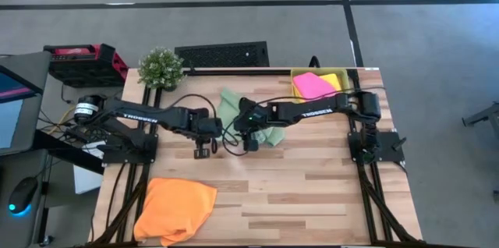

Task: Fold microfiber towels
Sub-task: Fold the light green towel

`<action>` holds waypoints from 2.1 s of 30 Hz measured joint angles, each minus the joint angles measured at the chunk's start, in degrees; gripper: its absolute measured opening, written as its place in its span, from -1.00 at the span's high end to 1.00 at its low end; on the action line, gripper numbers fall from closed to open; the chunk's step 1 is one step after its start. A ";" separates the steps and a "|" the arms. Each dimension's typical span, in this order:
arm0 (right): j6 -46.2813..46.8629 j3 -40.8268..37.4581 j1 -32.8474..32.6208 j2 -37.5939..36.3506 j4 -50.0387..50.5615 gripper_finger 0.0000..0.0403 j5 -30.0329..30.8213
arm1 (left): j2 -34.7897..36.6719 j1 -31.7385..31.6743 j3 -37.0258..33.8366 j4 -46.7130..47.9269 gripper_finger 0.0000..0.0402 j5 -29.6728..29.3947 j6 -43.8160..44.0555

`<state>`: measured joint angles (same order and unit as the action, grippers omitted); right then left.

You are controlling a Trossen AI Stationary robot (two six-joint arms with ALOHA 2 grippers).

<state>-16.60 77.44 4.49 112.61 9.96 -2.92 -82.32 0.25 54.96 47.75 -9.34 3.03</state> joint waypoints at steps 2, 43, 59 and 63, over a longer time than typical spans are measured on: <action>-1.53 0.73 0.02 1.88 -1.24 0.00 -0.14 | -0.01 0.89 0.00 -0.20 1.00 -0.10 -0.89; -15.55 7.99 0.92 8.68 -0.60 0.05 -7.91 | 10.19 4.36 0.07 -6.65 1.00 -4.47 -13.10; -18.82 9.82 0.72 8.55 -1.47 0.05 -8.01 | 7.80 4.33 0.09 -4.14 1.00 5.86 -10.90; -21.51 9.82 0.25 8.52 -1.87 0.05 -10.85 | 6.35 4.33 0.09 -4.56 1.00 5.41 -11.41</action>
<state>-38.11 87.26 4.74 121.13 8.09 -13.77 -75.98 4.58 55.05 43.19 -3.93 -8.38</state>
